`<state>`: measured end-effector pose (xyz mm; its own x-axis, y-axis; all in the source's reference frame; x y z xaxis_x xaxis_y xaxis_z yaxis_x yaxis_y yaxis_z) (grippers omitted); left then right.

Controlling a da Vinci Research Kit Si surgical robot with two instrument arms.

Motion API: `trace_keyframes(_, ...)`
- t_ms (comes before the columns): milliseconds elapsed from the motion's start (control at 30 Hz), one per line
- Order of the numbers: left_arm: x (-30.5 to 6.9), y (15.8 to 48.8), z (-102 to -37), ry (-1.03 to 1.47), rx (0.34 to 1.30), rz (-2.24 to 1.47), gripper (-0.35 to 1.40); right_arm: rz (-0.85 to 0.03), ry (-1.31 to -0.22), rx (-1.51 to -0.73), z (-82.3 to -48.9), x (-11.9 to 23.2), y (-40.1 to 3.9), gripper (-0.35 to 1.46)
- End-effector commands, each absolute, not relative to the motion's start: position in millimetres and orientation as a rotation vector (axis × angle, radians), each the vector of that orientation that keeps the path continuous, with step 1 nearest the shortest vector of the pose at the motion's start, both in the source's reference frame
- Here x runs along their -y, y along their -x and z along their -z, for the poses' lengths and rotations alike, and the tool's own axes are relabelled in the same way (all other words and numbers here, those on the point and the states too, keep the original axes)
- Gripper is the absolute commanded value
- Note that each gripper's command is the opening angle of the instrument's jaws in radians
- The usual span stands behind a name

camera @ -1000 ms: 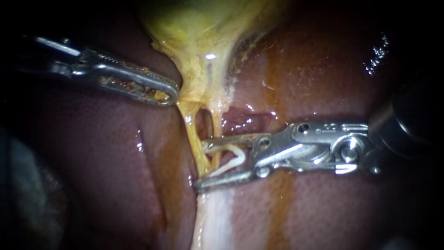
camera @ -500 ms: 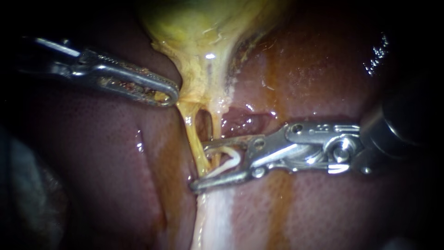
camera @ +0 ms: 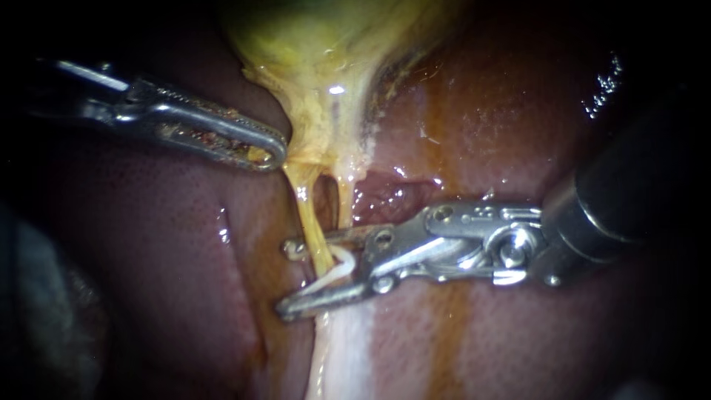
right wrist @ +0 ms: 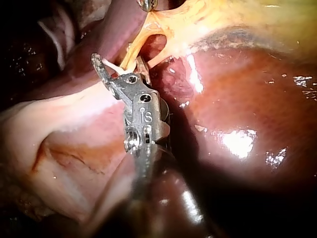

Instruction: Clipping first clip left tube

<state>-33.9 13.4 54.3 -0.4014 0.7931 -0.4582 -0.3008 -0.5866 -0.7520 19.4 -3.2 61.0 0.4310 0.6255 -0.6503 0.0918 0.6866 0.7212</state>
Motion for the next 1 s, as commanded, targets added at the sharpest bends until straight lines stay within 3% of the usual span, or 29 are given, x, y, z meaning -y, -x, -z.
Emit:
trace_keyframes(33,-13.4,33.9,-54.4,1.093,0.758,-2.034,-0.35,-0.370,-0.781,-1.100,-60.5,3.4,-19.4,0.45)
trace_keyframes(367,-13.4,33.6,-54.7,1.094,0.759,-2.036,-0.35,-0.327,-0.828,-1.133,-57.0,5.2,-20.6,0.43)
trace_keyframes(633,-13.4,33.6,-54.8,1.095,0.759,-2.037,-0.35,-0.350,-0.844,-1.136,-55.7,4.7,-21.0,0.39)
trace_keyframes(800,-13.4,33.6,-54.8,1.098,0.759,-2.034,-0.35,-0.432,-0.876,-1.107,-55.4,3.9,-20.6,0.23)
trace_keyframes(900,-13.4,33.6,-54.8,1.098,0.759,-2.034,-0.35,-0.486,-0.912,-1.079,-55.2,3.9,-20.3,0.03)
trace_keyframes(1000,-13.4,33.6,-54.8,1.098,0.759,-2.034,-0.35,-0.500,-0.923,-1.071,-55.2,3.9,-20.2,-0.07)
